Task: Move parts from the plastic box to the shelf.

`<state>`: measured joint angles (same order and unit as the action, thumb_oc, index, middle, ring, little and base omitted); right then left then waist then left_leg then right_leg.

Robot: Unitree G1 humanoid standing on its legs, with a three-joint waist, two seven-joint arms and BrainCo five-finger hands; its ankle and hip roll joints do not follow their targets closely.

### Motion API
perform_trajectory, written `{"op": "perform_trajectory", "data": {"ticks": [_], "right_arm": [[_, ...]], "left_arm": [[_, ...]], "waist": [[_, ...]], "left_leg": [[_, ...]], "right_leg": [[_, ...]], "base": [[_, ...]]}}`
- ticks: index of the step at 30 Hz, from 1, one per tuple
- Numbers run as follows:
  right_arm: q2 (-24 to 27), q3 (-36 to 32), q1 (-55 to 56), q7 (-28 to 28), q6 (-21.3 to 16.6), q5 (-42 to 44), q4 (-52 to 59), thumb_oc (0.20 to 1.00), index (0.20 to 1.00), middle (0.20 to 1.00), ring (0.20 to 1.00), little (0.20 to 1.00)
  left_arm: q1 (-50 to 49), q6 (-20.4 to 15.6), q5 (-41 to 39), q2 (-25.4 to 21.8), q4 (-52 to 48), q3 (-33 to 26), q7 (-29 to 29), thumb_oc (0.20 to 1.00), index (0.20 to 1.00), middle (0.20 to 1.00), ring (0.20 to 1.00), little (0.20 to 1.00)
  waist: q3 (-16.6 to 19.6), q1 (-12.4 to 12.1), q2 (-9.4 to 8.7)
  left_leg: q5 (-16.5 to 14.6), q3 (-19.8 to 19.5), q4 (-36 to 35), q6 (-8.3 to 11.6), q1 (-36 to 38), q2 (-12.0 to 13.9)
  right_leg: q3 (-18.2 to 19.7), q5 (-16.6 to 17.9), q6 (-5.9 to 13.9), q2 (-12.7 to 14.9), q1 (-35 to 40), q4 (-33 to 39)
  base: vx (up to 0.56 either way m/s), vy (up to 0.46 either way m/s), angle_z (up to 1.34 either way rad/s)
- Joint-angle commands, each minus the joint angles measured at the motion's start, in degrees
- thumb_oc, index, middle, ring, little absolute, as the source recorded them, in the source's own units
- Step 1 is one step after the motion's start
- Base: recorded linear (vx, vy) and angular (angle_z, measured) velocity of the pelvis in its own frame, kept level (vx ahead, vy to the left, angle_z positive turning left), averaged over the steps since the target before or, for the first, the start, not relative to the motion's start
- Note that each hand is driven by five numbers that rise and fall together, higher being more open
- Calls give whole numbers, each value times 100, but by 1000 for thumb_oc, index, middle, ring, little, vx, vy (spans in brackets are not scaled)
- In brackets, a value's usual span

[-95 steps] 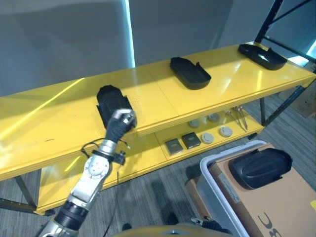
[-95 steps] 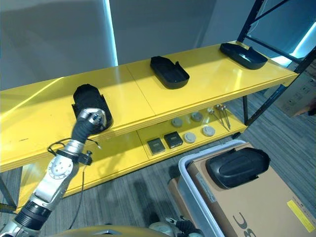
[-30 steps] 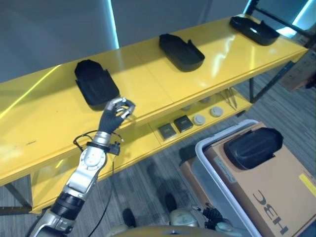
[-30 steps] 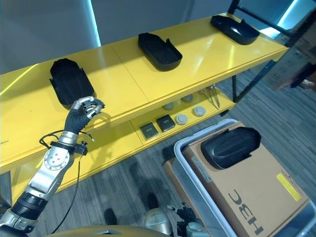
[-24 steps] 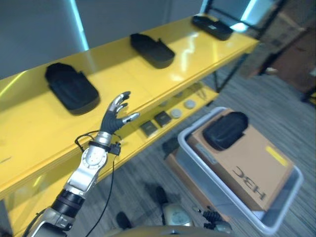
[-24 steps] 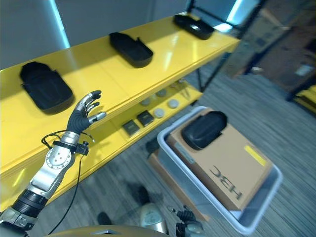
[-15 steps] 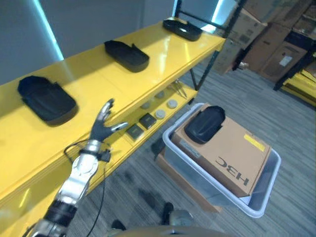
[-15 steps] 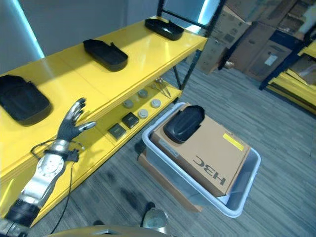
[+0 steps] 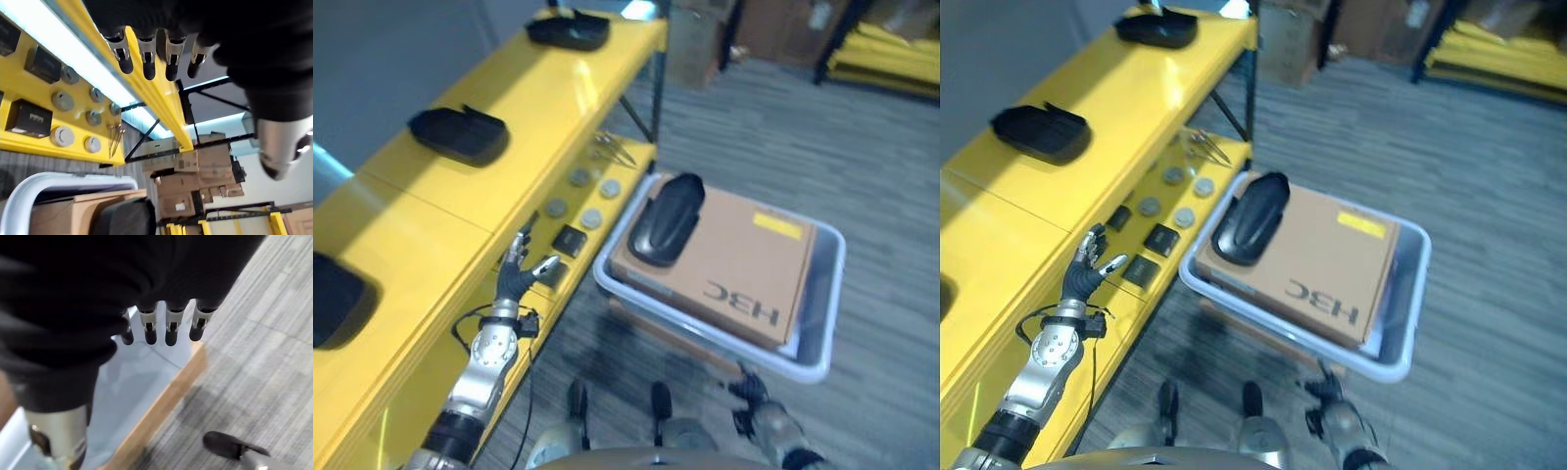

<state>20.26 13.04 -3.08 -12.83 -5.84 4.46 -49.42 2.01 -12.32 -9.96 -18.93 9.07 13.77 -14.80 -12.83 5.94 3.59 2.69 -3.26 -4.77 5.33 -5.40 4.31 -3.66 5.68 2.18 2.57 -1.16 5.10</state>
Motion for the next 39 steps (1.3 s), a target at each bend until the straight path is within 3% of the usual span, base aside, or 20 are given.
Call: {"op": "perform_trajectory", "data": {"ticks": [1, 4, 5, 9, 11, 14, 17, 19, 21, 24, 29, 30, 37, 39], "right_arm": [[-30, -158, 399, -332, -380, 332, 573, 1000, 1000, 1000, 1000, 1000], [96, -455, 699, -775, -665, -86, 1960, 1000, 1000, 1000, 1000, 1000], [95, -461, 711, -775, -655, -90, 1977, 1000, 1000, 1000, 1000, 1000], [336, -890, 1315, -1647, -1140, -1426, 4242, 1000, 1000, 1000, 1000, 1000], [411, -1047, 1298, -1806, -1233, -1689, 5010, 1000, 1000, 1000, 1000, 1000], [580, -890, 915, -1611, -1157, -1696, 5246, 1000, 1000, 1000, 1000, 1000], [721, -707, 453, -1602, -920, -1902, 5038, 1000, 1000, 1000, 1000, 1000], [706, -434, -460, -1560, -455, -1814, 4408, 1000, 1000, 1000, 1000, 1000], [708, -428, -478, -1565, -461, -1812, 4393, 1000, 1000, 1000, 1000, 1000], [659, -203, -1614, -1746, -353, -1196, 3367, 1000, 1000, 1000, 1000, 1000], [697, -122, -2479, -1975, -248, -1127, 2660, 1000, 1000, 1000, 1000, 1000], [842, -63, -3083, -2138, -164, -1157, 2140, 1000, 1000, 1000, 1000, 1000], [1054, 267, -4111, -2236, 14, -1199, 807, 1000, 1000, 1000, 1000, 1000], [1223, 696, -4691, -2105, 179, -1311, -241, 1000, 1000, 1000, 1000, 1000]], "left_arm": [[77, -258, 57, -78, -344, 46, -115, 1000, 1000, 1000, 1000, 1000], [-62, -278, 236, -147, -189, 144, -181, 1000, 1000, 1000, 1000, 1000], [-60, -282, 238, -147, -184, 149, -182, 1000, 1000, 1000, 1000, 1000], [-311, -221, 700, -321, 97, 252, -351, 1000, 1000, 1000, 1000, 1000], [-324, -144, 958, -344, 328, 315, -412, 1000, 1000, 1000, 1000, 1000], [-427, -136, 707, -216, 800, 350, -311, 1000, 1000, 1000, 1000, 1000], [-392, -54, 580, -117, 1270, 402, -212, 1000, 1000, 1000, 1000, 1000], [-296, 114, 503, 74, 1982, 524, -152, 1000, 1000, 1000, 1000, 1000], [-282, 106, 504, 80, 1997, 521, -154, 1000, 1000, 1000, 1000, 1000], [-58, 233, 703, 196, 2816, 747, -183, 1000, 1000, 1000, 1000, 1000], [137, 304, 1137, 291, 3731, 985, -149, 1000, 1000, 1000, 1000, 1000], [166, 311, 1224, 294, 4059, 1054, -163, 1000, 1000, 1000, 1000, 1000], [206, 351, 1060, 409, 4864, 873, -304, 1000, 1000, 1000, 1000, 1000], [252, 333, 876, 419, 5108, 797, -372, 1000, 1000, 1000, 1000, 1000]], "waist": [[-28, 127, -5], [-38, 310, -22], [-26, 295, -25], [-27, 451, -161], [-73, 426, -212], [-32, 297, -325], [-36, 202, -371], [-16, 18, -421], [-21, 27, -418], [-100, -155, -413], [-210, -267, -366], [-280, -355, -350], [-387, -492, -318], [-441, -580, -281]], "left_leg": [[103, 557, 176, 35, 111, 168], [-29, 870, 26, -155, 368, -26], [-10, 882, 19, -157, 355, -29], [-182, 1289, -23, -321, 484, -195], [-258, 1470, -23, -386, 552, -237], [-295, 1694, -23, -408, 577, -248], [-276, 1692, -23, -393, 594, -222], [-210, 1620, -23, -354, 525, -195], [-208, 1613, -23, -353, 521, -194], [-72, 1473, -23, -283, 246, -151], [44, 1356, -23, -207, 6, -84], [87, 1279, -23, -184, -125, -73], [139, 1185, -23, -154, -266, -76], [175, 1104, -23, -131, -378, -110]], "right_leg": [[-146, -227, 575, 469, -130, -97], [167, -117, 715, 598, -300, -189], [181, -101, 715, 600, -322, -188], [437, 76, 952, 775, -613, -336], [397, 123, 1073, 840, -680, -381], [192, 346, 1121, 954, -750, -351], [59, 381, 1085, 975, -729, -278], [-142, 395, 1003, 981, -674, -98], [-150, 397, 1001, 981, -671, -93], [-273, 388, 943, 964, -767, -64], [-374, 375, 882, 925, -877, -54], [-411, 381, 864, 892, -957, -46], [-475, 387, 855, 895, -1001, -40], [-528, 408, 862, 928, -1045, -47]], "base": [[-26, 306, -79], [27, 295, -44], [32, 190, -68], [17, 207, -46], [2, 109, -48], [25, 5, -57], [16, -43, -27], [26, -109, 10], [11, -70, 18], [-52, -84, 25], [-28, -53, 24], [-20, -25, 23], [2, -1, 11], [-6, 31, 10]]}}
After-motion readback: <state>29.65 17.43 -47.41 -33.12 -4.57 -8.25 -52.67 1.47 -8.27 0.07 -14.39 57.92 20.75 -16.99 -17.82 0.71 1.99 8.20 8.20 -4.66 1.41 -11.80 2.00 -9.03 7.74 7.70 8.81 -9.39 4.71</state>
